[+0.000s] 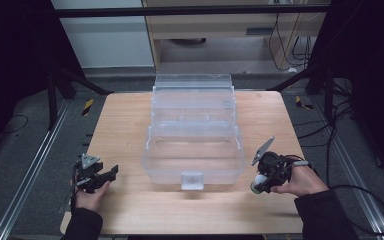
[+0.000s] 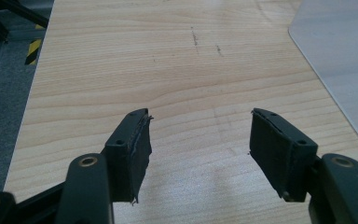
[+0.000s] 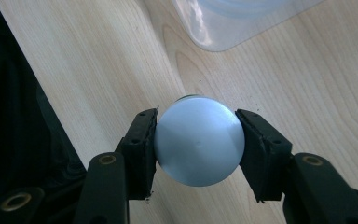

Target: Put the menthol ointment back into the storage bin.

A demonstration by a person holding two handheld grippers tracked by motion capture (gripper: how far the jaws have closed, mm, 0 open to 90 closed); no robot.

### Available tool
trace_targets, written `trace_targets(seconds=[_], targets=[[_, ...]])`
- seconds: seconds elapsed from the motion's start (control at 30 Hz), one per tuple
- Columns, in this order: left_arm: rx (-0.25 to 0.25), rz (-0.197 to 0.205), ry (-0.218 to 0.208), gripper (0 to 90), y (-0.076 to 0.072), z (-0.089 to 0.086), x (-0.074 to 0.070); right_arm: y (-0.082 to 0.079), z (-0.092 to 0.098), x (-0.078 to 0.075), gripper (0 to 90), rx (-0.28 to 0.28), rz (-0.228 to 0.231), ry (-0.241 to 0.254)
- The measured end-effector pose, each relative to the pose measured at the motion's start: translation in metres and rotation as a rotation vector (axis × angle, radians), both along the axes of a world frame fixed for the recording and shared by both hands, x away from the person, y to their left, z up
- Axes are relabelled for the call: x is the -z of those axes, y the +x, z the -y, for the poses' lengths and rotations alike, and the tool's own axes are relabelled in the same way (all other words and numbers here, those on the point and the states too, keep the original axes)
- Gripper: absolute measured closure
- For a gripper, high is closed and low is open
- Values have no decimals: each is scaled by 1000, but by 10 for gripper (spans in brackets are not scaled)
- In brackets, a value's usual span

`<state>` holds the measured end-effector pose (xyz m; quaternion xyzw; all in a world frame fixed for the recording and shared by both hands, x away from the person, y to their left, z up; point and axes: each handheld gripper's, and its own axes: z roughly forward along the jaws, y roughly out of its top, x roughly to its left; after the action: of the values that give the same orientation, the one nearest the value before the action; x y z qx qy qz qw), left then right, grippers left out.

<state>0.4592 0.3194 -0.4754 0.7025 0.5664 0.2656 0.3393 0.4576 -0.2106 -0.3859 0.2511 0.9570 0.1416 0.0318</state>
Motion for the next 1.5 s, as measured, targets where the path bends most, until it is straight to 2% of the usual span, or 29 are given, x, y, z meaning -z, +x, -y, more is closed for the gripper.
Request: trace_targets(seconds=[0.5, 0.73, 1.2, 1.5], targets=[[2, -4, 2, 379, 1, 0, 0, 3, -1, -25, 503, 26, 6, 25], [5, -6, 2, 379, 1, 1, 0, 8, -4, -39, 503, 38, 25, 32], [7, -9, 4, 379, 1, 1, 1, 13, -14, -66, 503, 36, 43, 41], [7, -9, 3, 380, 1, 1, 1, 23, -23, -82, 504, 26, 60, 53]])
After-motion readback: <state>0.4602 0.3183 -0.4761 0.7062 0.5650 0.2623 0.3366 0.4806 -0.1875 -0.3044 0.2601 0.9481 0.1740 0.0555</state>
